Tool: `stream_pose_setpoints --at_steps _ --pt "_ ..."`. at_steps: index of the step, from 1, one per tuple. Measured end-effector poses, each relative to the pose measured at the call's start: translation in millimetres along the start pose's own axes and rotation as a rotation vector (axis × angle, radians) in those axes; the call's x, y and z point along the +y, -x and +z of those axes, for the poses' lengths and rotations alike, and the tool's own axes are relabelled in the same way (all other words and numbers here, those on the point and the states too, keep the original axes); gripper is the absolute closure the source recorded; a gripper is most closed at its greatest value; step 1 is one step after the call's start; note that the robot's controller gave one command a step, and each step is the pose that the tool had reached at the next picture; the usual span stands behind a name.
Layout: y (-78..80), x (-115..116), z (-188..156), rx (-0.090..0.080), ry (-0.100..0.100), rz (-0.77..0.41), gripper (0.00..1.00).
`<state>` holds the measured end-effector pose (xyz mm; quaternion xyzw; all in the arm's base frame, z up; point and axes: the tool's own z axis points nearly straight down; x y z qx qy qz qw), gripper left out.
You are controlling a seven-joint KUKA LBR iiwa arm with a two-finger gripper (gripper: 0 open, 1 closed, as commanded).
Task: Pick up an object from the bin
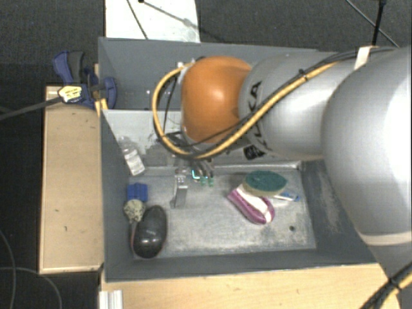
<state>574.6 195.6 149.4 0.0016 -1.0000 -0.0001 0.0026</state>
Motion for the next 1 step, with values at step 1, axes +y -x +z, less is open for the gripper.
stream_pose_setpoints --at_steps 1 --pt "-11.5 51.3 75.9 -0.016 0.004 -0.023 0.00"
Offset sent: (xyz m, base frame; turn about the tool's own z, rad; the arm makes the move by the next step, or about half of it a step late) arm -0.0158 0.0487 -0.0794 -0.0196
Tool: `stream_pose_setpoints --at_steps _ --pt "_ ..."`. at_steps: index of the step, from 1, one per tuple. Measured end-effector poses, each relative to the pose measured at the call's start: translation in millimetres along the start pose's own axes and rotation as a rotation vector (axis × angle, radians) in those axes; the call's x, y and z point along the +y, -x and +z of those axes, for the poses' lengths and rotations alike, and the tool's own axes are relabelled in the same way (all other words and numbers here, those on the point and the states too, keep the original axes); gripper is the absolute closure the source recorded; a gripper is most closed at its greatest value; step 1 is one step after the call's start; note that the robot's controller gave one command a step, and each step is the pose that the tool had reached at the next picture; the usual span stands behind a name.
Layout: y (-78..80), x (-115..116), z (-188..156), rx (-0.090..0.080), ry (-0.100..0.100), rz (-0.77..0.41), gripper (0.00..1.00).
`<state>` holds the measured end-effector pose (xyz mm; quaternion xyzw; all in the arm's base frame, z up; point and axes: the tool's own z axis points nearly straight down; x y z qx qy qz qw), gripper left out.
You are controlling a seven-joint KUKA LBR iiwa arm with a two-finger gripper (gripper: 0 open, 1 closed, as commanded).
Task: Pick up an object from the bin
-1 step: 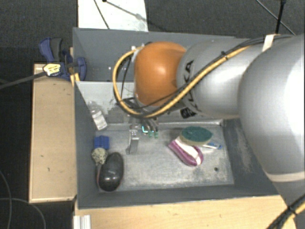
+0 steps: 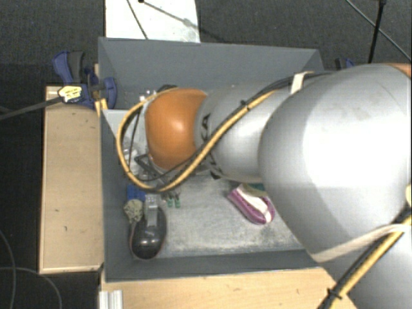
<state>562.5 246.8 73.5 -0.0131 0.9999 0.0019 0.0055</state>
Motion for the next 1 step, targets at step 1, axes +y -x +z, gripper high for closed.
stream_pose_setpoints --at_steps 1 --pt "-19.6 -34.3 -34.8 0.008 -0.003 -0.065 0.00"
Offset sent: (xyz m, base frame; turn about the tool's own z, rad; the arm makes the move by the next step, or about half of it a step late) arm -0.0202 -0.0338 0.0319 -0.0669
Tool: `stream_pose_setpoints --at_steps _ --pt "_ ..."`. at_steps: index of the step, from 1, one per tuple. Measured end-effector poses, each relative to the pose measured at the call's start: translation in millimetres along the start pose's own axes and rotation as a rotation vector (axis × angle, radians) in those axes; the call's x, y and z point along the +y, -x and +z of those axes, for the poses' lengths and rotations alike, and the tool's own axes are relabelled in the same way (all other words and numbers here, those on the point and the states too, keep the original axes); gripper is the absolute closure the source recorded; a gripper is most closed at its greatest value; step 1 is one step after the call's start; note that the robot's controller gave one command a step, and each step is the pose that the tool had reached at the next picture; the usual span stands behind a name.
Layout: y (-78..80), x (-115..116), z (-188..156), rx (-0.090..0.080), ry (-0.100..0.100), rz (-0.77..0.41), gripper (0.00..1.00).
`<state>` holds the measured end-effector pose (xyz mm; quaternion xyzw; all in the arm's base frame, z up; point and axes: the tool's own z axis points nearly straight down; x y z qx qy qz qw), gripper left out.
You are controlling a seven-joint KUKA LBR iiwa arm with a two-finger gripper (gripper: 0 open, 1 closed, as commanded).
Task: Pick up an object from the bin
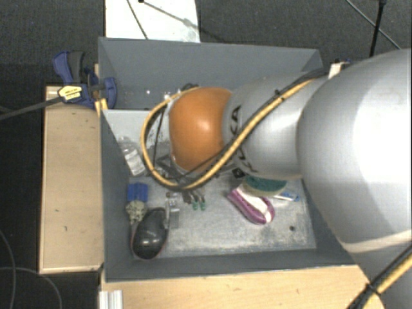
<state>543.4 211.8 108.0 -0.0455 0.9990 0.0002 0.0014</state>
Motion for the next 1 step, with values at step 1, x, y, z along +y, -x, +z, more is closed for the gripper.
stream_pose_setpoints --at_steps 1 --pt "17.4 34.3 30.8 -0.016 -0.005 -0.257 0.00"
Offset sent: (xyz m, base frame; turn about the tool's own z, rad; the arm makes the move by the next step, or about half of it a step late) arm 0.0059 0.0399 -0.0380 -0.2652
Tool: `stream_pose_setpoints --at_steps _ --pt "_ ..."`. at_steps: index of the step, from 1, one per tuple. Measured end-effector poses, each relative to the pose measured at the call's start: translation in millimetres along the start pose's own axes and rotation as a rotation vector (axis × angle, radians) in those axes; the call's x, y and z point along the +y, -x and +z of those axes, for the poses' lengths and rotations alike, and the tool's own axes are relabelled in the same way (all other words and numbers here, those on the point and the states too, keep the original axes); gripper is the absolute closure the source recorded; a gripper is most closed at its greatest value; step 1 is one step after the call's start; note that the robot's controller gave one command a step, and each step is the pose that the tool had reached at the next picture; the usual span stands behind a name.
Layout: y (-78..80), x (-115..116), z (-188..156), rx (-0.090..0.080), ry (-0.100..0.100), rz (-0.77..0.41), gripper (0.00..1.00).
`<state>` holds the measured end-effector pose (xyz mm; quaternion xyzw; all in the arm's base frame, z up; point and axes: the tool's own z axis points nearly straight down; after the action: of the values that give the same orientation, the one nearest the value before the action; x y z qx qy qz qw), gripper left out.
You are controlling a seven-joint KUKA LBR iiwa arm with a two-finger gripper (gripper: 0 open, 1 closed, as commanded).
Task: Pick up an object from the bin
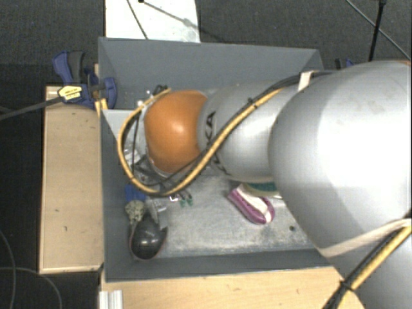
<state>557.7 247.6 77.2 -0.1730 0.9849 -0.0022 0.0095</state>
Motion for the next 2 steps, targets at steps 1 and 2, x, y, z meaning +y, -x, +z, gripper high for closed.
stream_pose_setpoints --at_steps 1,2 --pt "2.6 -1.5 -3.4 -0.009 -0.001 0.008 1.00" --pt "-1.5 2.5 2.3 0.002 0.004 0.006 0.00"
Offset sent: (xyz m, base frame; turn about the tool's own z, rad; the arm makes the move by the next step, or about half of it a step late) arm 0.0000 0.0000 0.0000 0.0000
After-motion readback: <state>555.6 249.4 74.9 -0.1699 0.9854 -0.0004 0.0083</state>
